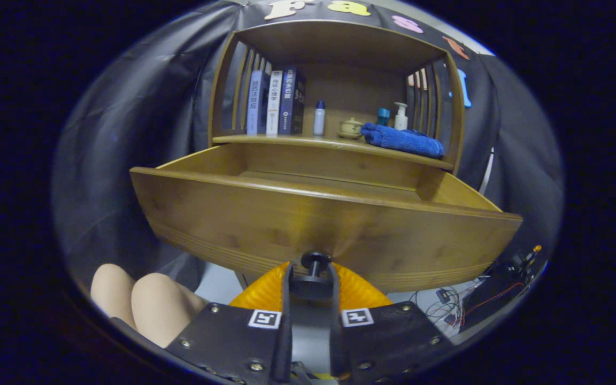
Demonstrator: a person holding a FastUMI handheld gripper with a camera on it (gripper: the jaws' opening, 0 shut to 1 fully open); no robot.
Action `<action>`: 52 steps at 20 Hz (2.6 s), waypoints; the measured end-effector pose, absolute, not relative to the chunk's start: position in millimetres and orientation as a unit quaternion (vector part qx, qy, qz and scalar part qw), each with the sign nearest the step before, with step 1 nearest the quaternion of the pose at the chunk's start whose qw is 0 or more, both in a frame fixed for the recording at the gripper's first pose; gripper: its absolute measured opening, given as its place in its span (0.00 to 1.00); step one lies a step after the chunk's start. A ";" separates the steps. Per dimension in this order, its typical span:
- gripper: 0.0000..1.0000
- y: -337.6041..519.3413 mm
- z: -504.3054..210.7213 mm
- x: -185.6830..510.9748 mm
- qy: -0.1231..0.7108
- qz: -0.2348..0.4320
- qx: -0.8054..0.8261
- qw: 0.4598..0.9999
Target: Pull open the drawer, take out the items inside it, and place them on the countertop above the cabinet.
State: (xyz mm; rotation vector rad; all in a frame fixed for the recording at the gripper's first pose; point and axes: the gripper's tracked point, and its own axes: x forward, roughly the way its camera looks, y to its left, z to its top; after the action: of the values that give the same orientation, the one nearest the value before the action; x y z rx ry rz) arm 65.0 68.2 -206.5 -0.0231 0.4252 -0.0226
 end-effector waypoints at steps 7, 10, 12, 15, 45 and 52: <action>0.43 67.3 -113.4 33.9 0.127 0.016 -0.033 0.991; 0.42 64.7 -57.1 61.0 0.088 0.026 -0.039 0.995; 0.36 60.4 -52.8 96.0 0.107 0.029 -0.040 0.993; 0.36 56.2 -71.2 142.5 0.162 0.027 -0.024 0.986; 0.12 32.2 -162.6 209.2 0.315 -0.013 -0.024 0.949; 0.12 46.7 -87.0 234.2 0.211 -0.010 -0.040 0.977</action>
State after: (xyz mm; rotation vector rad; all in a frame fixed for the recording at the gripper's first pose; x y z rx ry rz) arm 234.2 46.7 -87.0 -0.0814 0.4262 -0.0194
